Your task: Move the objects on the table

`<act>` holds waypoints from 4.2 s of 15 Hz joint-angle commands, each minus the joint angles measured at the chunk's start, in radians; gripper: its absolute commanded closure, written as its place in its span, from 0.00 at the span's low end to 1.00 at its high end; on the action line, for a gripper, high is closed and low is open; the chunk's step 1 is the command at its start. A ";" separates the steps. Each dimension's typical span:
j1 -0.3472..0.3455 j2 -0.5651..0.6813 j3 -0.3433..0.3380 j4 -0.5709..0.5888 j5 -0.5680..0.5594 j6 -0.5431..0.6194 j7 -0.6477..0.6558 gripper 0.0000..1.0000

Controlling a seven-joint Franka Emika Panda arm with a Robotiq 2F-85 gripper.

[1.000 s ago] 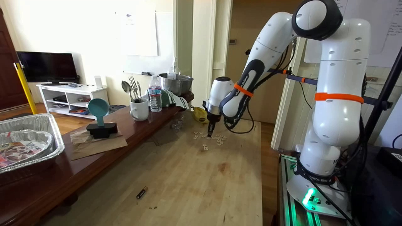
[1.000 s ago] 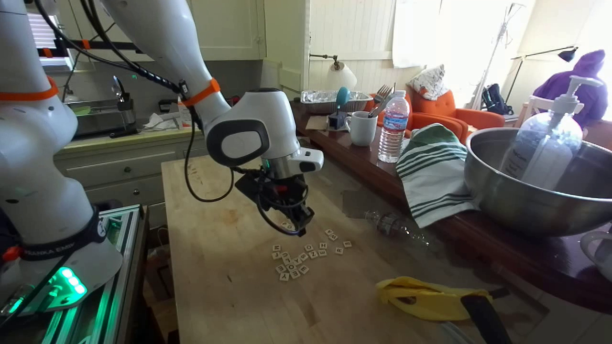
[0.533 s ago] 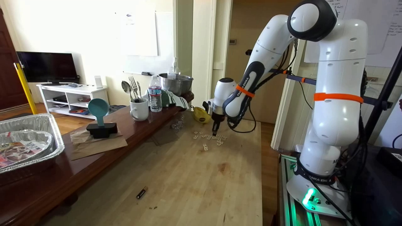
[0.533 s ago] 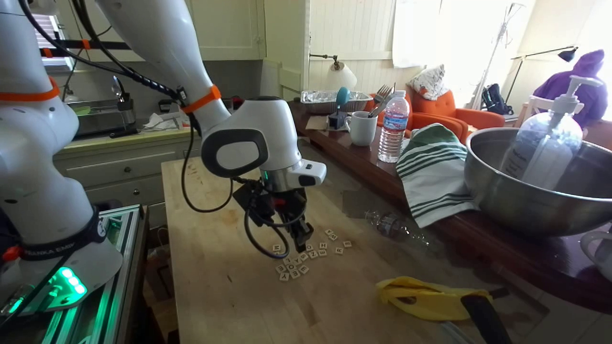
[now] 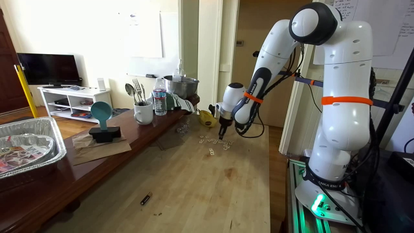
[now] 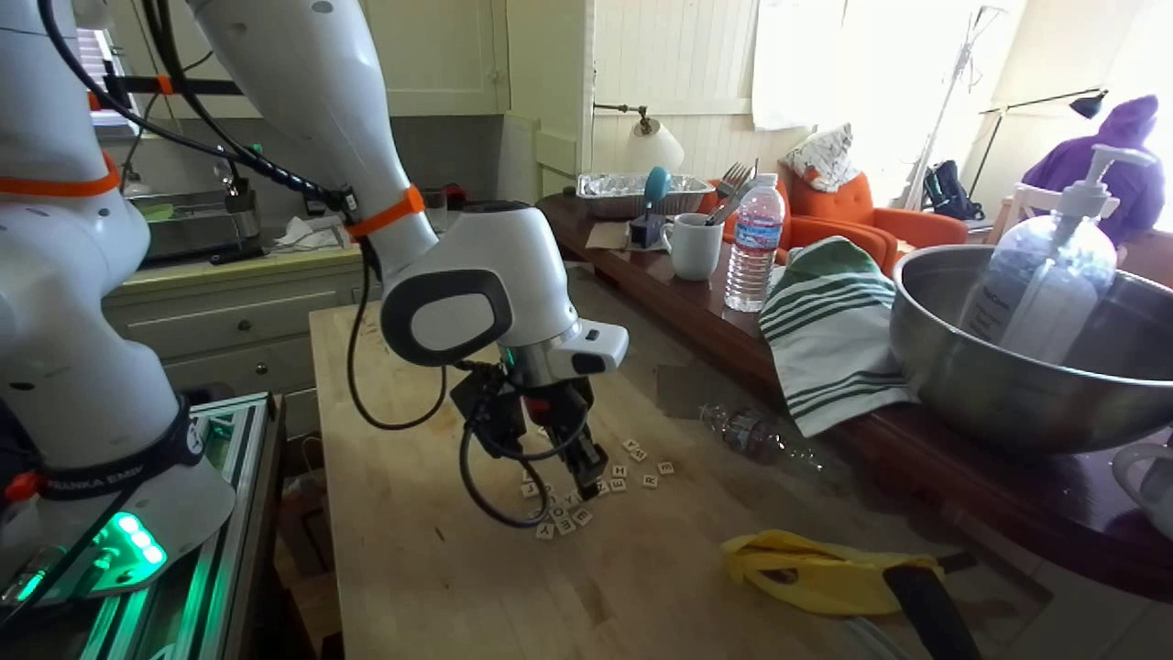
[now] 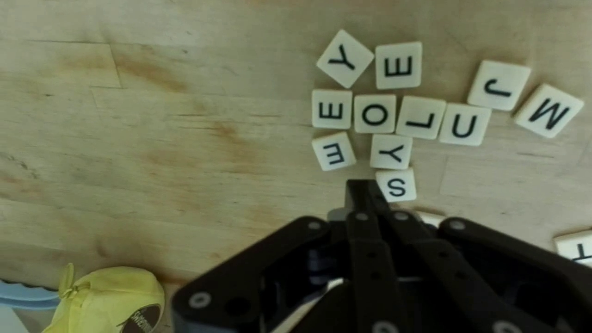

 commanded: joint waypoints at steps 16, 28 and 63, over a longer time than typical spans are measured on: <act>0.044 0.042 -0.003 -0.008 0.001 0.059 0.018 1.00; 0.031 0.047 0.069 -0.013 0.052 0.046 -0.035 1.00; 0.135 -0.053 0.001 -0.039 -0.043 0.028 -0.049 1.00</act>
